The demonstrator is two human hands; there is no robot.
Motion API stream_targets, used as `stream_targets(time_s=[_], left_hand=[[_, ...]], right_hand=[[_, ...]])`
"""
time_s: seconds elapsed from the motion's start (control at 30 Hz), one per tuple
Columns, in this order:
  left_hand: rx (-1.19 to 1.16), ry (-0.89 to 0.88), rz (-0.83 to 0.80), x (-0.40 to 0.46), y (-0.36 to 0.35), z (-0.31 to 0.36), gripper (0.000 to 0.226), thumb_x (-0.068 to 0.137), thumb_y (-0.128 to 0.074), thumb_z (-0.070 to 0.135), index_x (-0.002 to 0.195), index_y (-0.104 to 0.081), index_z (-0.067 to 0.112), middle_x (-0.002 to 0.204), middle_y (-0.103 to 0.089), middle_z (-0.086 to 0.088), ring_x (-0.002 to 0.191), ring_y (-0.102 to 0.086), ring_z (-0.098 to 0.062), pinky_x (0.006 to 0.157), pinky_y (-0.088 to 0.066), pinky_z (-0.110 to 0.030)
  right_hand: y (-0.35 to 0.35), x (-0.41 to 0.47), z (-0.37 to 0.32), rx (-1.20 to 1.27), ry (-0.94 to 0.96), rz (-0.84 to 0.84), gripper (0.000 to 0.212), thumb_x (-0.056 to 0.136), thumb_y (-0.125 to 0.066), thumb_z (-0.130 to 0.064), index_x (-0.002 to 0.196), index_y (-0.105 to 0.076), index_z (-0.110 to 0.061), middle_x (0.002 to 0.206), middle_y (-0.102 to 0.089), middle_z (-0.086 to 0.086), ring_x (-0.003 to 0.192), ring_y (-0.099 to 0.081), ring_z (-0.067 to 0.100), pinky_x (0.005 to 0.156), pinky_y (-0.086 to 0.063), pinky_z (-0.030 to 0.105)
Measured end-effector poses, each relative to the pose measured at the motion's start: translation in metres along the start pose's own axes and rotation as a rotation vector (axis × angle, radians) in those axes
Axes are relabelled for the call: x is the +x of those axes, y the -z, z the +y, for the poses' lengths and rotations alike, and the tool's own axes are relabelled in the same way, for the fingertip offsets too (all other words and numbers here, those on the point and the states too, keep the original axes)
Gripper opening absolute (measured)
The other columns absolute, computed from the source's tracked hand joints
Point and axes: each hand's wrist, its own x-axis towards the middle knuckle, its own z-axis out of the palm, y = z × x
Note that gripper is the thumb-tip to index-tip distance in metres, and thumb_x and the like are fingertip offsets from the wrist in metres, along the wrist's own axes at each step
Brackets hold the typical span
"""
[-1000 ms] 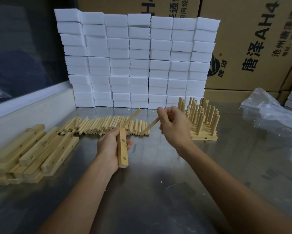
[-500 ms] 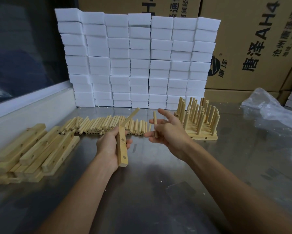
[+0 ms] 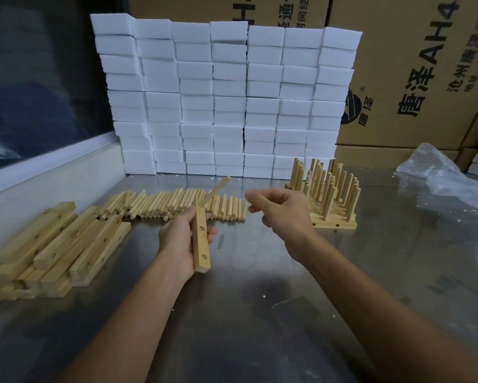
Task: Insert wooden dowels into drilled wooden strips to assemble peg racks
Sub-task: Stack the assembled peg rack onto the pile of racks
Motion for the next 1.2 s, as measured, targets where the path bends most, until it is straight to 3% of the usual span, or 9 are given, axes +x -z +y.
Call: stream_targets(time_s=[0.17, 0.37, 0.47, 0.53, 0.67, 0.83, 1.0, 1.1, 1.2], left_hand=[[0.002, -0.004, -0.001, -0.001, -0.001, 0.000, 0.034, 0.098, -0.058, 0.026, 0.115, -0.066, -0.003, 0.092, -0.070, -0.010, 0.045, -0.063, -0.014, 0.041, -0.048, -0.021], [-0.016, 0.015, -0.053, -0.005, -0.004, 0.002, 0.033, 0.097, -0.060, 0.029, 0.105, -0.069, -0.002, 0.079, -0.068, -0.009, 0.051, -0.063, -0.015, 0.045, -0.050, -0.023], [-0.062, 0.034, -0.087, -0.005, -0.006, 0.004, 0.026, 0.097, -0.060, 0.027, 0.101, -0.067, 0.002, 0.078, -0.066, -0.008, 0.062, -0.063, -0.018, 0.062, -0.056, -0.030], [-0.062, 0.033, -0.106, -0.005, -0.006, 0.004, 0.025, 0.098, -0.059, 0.026, 0.103, -0.066, 0.003, 0.080, -0.066, -0.008, 0.067, -0.062, -0.020, 0.071, -0.055, -0.034], [-0.029, 0.011, -0.114, -0.007, -0.006, 0.003, 0.020, 0.098, -0.059, 0.023, 0.089, -0.068, 0.008, 0.071, -0.066, -0.006, 0.058, -0.060, -0.017, 0.063, -0.053, -0.032], [0.023, -0.031, -0.102, -0.010, -0.011, 0.001, 0.013, 0.098, -0.059, 0.018, 0.090, -0.066, 0.010, 0.056, -0.062, -0.004, 0.044, -0.054, -0.015, 0.048, -0.048, -0.025], [0.013, -0.066, -0.095, -0.009, -0.015, -0.005, 0.010, 0.096, -0.062, 0.015, 0.093, -0.067, 0.008, 0.053, -0.056, -0.005, 0.047, -0.050, -0.019, 0.049, -0.046, -0.029], [0.002, -0.085, -0.075, -0.008, -0.017, -0.009, 0.010, 0.094, -0.065, 0.014, 0.086, -0.067, 0.009, 0.056, -0.057, -0.007, 0.049, -0.052, -0.020, 0.051, -0.047, -0.032], [0.016, -0.122, -0.062, -0.008, -0.019, -0.012, 0.016, 0.094, -0.066, 0.014, 0.079, -0.068, 0.011, 0.054, -0.057, -0.005, 0.044, -0.051, -0.016, 0.041, -0.045, -0.028]], right_hand=[[-0.002, 0.001, 0.005, -0.071, 0.025, -0.032, 0.024, 0.080, -0.080, -0.036, 0.078, -0.074, -0.012, 0.064, -0.070, -0.004, 0.056, -0.060, -0.002, 0.052, -0.044, 0.012], [-0.018, -0.007, 0.005, -0.298, 0.168, -0.266, 0.003, 0.086, -0.076, -0.017, 0.088, -0.076, -0.015, 0.077, -0.074, 0.001, 0.069, -0.068, 0.011, 0.063, -0.055, 0.024], [-0.024, -0.015, 0.007, -0.455, 0.280, -0.342, 0.003, 0.086, -0.075, -0.021, 0.086, -0.076, -0.017, 0.075, -0.073, -0.006, 0.067, -0.064, 0.003, 0.063, -0.053, 0.020], [-0.026, -0.017, 0.007, -0.574, 0.378, -0.351, 0.009, 0.088, -0.073, -0.025, 0.092, -0.076, -0.018, 0.082, -0.073, -0.008, 0.073, -0.064, 0.005, 0.071, -0.054, 0.027], [-0.024, -0.019, 0.001, -0.760, 0.464, -0.332, 0.011, 0.090, -0.069, -0.031, 0.095, -0.074, -0.024, 0.090, -0.073, -0.009, 0.082, -0.064, 0.011, 0.076, -0.054, 0.038], [-0.022, -0.022, -0.005, -1.025, 0.552, -0.299, 0.010, 0.088, -0.062, -0.027, 0.094, -0.070, -0.029, 0.089, -0.073, -0.008, 0.087, -0.064, 0.021, 0.065, -0.047, 0.032], [-0.026, -0.027, -0.014, -1.251, 0.659, -0.286, 0.010, 0.078, -0.058, -0.023, 0.083, -0.062, -0.030, 0.071, -0.060, -0.006, 0.067, -0.055, 0.025, 0.049, -0.016, 0.025], [-0.026, -0.029, -0.018, -1.286, 0.674, -0.293, 0.011, 0.074, -0.057, -0.021, 0.076, -0.051, -0.030, 0.063, -0.044, -0.007, 0.058, -0.041, 0.025, 0.049, -0.014, 0.025], [-0.026, -0.029, -0.021, -1.300, 0.679, -0.305, 0.010, 0.073, -0.057, -0.020, 0.080, -0.058, -0.028, 0.061, -0.041, -0.005, 0.059, -0.042, 0.026, 0.050, -0.017, 0.026]])
